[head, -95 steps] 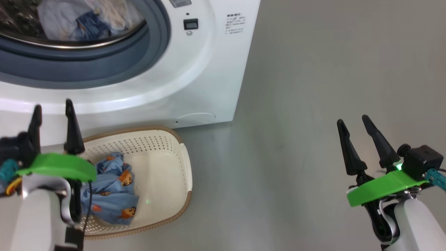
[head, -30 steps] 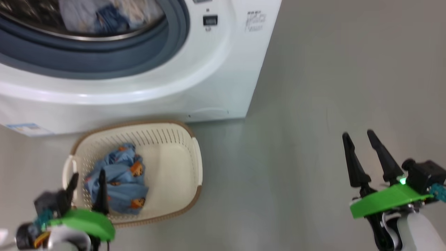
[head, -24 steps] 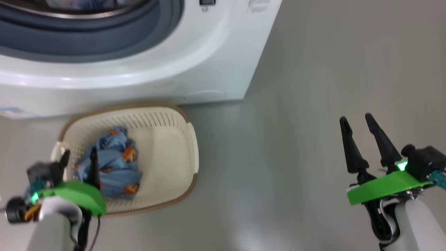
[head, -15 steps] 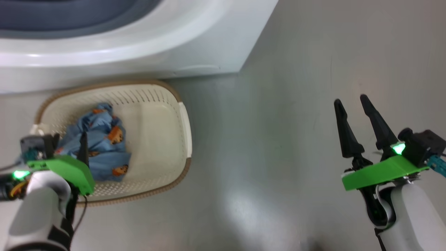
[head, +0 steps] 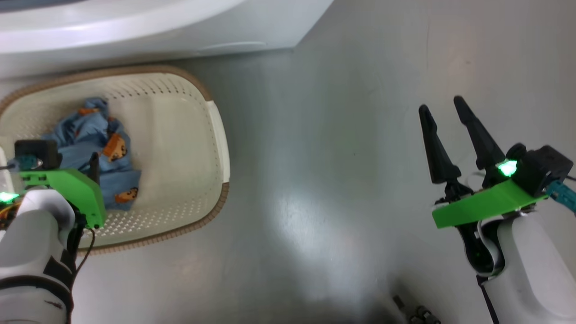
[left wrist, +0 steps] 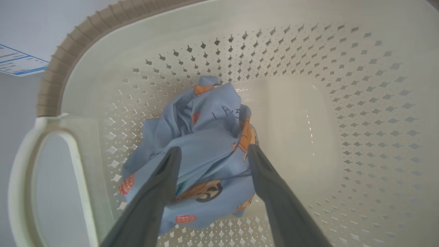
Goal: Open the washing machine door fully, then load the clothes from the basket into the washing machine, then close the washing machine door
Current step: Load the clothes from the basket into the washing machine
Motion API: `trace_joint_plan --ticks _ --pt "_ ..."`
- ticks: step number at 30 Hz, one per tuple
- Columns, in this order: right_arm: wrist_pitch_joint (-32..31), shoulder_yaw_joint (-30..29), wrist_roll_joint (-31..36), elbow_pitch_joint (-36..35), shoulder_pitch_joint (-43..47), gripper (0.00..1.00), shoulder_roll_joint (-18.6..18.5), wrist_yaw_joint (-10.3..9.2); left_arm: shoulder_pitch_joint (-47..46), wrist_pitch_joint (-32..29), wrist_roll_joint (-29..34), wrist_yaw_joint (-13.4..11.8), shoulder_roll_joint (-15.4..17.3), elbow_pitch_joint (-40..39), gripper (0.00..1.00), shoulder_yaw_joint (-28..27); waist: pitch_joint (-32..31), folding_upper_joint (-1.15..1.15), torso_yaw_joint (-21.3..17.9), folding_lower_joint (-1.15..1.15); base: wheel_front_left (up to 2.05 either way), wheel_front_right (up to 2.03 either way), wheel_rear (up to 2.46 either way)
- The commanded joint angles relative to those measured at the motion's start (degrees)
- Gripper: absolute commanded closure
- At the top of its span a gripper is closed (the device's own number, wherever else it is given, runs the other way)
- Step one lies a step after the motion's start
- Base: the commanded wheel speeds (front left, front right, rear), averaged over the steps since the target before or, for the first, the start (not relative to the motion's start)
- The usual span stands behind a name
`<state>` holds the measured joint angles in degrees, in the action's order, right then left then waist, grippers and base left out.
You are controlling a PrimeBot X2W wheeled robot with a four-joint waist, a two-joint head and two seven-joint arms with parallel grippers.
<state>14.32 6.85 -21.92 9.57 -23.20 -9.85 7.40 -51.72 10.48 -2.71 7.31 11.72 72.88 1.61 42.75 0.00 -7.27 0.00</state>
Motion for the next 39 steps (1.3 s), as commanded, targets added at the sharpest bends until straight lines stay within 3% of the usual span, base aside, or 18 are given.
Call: trace_joint_plan --ticks 1,26,27,28,29,30,39 --pt "0.7 1.4 -0.6 -1.5 0.3 0.0 -0.2 0.09 0.4 -0.3 0.6 -0.4 3.0 -0.1 0.0 -0.7 1.8 0.0 -0.6 0.0 0.0 0.0 0.0" --pt "0.7 4.1 -1.4 -2.8 -2.8 0.0 0.4 0.09 -6.1 -7.4 3.9 -3.2 5.9 1.0 0.0 6.0 8.1 0.0 -3.1 0.0 0.0 0.0 0.0" --pt "0.7 4.1 -1.5 -2.8 -2.8 0.0 0.4 0.09 -6.2 -7.4 4.0 -3.3 5.9 1.0 0.18 6.2 8.2 0.0 -3.1 0.0 0.0 0.0 0.0" --pt "0.7 4.1 -1.5 -2.8 -2.8 0.0 0.4 0.09 -6.2 -7.4 4.0 -3.3 5.9 1.0 0.18 6.2 8.2 0.0 -3.1 0.0 0.0 0.0 0.0" --pt "0.7 4.2 -1.5 -2.8 -2.9 0.0 0.4 0.09 -6.5 -7.6 3.9 -3.2 6.1 1.0 0.64 6.4 8.3 0.0 -3.3 0.0 0.0 0.0 0.0" --pt "0.7 4.3 -1.5 -2.8 -2.9 0.0 0.4 0.09 -6.5 -7.6 3.8 -3.2 6.3 1.0 1.0 6.4 8.3 0.0 -3.3 0.0 0.0 0.0 0.0" --pt "0.7 3.6 -1.4 -3.0 -3.1 0.0 0.2 0.09 -6.6 -7.4 2.0 -3.8 5.7 1.1 1.0 6.1 8.2 0.0 -3.3 0.0 0.0 0.0 0.0"
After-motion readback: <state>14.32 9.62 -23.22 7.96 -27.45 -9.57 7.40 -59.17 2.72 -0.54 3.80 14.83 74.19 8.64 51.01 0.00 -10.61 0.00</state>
